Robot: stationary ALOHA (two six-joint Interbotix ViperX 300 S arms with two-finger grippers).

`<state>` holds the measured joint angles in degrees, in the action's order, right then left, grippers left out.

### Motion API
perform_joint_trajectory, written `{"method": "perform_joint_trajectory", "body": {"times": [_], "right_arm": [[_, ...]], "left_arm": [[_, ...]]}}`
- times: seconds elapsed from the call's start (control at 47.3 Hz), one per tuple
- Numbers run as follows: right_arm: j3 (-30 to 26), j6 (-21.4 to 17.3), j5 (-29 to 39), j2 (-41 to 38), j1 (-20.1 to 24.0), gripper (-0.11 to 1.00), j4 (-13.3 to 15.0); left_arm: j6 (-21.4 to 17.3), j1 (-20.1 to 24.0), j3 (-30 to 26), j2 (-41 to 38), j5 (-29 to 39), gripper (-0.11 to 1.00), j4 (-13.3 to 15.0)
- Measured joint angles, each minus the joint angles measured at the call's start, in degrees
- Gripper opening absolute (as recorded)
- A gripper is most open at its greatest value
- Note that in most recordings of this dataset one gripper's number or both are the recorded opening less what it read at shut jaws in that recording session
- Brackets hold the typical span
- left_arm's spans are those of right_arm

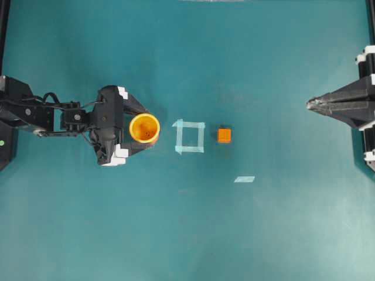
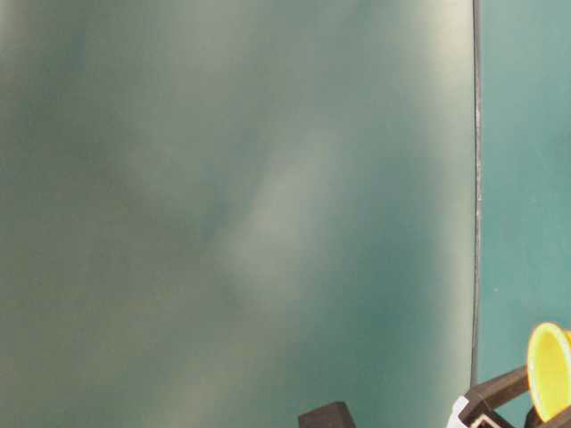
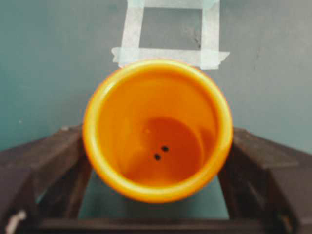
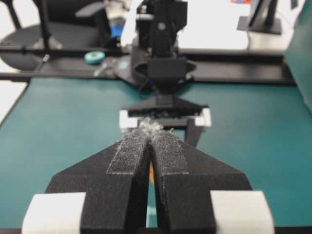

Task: Move the cup to the left with left arm.
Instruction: 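Move the left gripper right and close it around the orange cup, then slide the held orange cup leftward toward the table edge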

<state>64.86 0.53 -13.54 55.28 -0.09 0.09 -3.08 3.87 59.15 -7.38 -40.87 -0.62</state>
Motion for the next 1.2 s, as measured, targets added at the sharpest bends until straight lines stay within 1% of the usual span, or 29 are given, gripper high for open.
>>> {"method": "perform_joint_trajectory", "body": {"times": [0.063, 0.106, 0.296, 0.549, 0.761, 0.866, 1.205], "right_arm": [[0.0, -0.1, 0.2, 0.0, 0.0, -0.01, 0.0], [0.0, -0.1, 0.4, 0.0, 0.0, -0.01, 0.0], [0.0, -0.3, 1.0, 0.0, 0.0, -0.01, 0.0], [0.0, -0.4, 1.1, 0.0, 0.0, -0.01, 0.0], [-0.2, -0.4, 1.0, 0.0, 0.0, -0.01, 0.0], [-0.3, -0.4, 1.0, 0.0, 0.0, -0.01, 0.0], [-0.3, -0.6, 1.1, 0.0, 0.0, -0.01, -0.1]], "left_arm": [[0.0, 0.0, 0.2, 0.1, -0.1, 0.67, 0.0], [0.0, 0.0, 0.3, 0.1, -0.1, 0.64, -0.1], [0.5, -0.3, 0.3, 0.9, 0.9, 0.64, -0.1], [1.1, -0.9, 0.5, 4.9, 1.8, 0.64, -0.2], [1.1, -1.0, 1.1, 7.6, 5.2, 0.64, -0.1], [1.1, -0.9, 2.2, 7.9, 6.3, 0.64, -0.2], [1.1, -1.0, 7.0, 11.3, 6.4, 0.64, -0.1]]}}
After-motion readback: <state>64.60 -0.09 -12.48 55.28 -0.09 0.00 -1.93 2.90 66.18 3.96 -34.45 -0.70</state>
